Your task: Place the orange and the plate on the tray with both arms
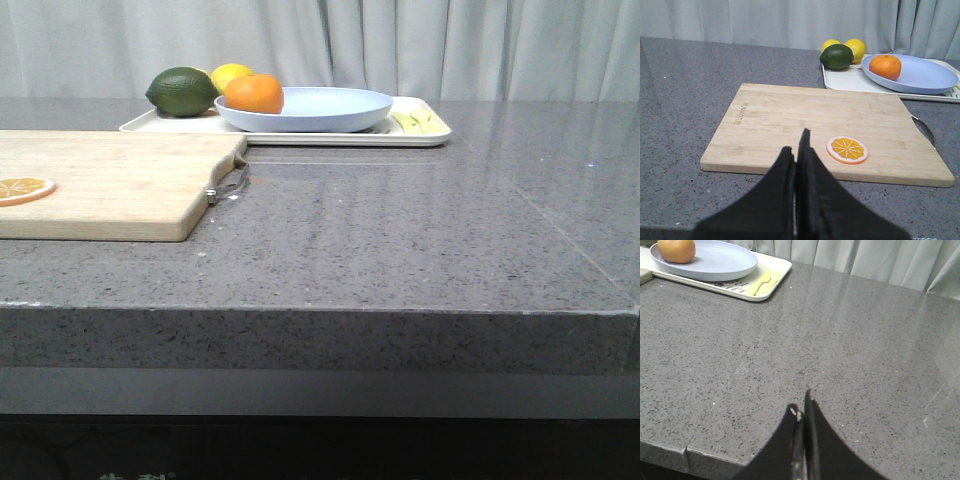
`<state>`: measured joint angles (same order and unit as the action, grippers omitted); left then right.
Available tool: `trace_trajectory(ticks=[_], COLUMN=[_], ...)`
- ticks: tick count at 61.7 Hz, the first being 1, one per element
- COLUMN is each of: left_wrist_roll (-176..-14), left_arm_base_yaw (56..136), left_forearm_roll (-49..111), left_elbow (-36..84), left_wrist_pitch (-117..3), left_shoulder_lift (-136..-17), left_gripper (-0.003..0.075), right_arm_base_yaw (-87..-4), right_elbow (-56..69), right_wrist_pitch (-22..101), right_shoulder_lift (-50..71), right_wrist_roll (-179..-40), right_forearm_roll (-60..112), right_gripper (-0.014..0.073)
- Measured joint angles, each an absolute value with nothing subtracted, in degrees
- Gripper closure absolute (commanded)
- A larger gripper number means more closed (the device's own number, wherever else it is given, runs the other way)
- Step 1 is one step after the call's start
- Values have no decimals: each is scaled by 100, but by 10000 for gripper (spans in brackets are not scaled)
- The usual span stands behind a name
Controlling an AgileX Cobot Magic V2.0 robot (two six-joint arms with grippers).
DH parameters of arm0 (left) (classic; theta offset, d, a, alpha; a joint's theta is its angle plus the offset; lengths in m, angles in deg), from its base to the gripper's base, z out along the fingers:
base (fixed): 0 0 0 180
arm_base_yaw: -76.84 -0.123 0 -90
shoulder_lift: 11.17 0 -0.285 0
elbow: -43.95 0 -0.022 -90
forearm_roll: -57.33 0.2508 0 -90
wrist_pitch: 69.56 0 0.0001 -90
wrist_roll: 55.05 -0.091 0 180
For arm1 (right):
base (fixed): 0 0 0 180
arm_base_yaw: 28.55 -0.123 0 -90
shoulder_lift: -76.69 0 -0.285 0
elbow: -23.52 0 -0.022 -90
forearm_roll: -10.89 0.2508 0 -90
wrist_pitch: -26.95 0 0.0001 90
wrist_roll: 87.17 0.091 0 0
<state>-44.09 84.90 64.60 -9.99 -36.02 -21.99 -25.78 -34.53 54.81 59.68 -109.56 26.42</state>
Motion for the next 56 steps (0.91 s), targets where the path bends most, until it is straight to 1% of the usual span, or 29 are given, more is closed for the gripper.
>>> trace_trajectory(ticks=[29,47,56], left_wrist_roll=[-4409,-4409,-4409], left_arm_base_yaw=[8462,7681,7618], left_forearm_roll=[6460,5943,5868], left_elbow=[-1101,-2110,-2624], left_wrist_pitch=[-3742,-4568,-5018], left_shoulder_lift=[-2170,-1867,-1867], left_gripper=[738,738,738], right_arm_base_yaw=[-2578,-2578,-2578], right_elbow=[-3453,-3453,-3453], right_wrist_pitch=[5481,5481,5481], right_shoulder_lift=[5968,5968,5968], right_wrist_roll=[-10966,-10966,-10966], right_forearm_roll=[2642,2642,2642], right_gripper=[661,661,661])
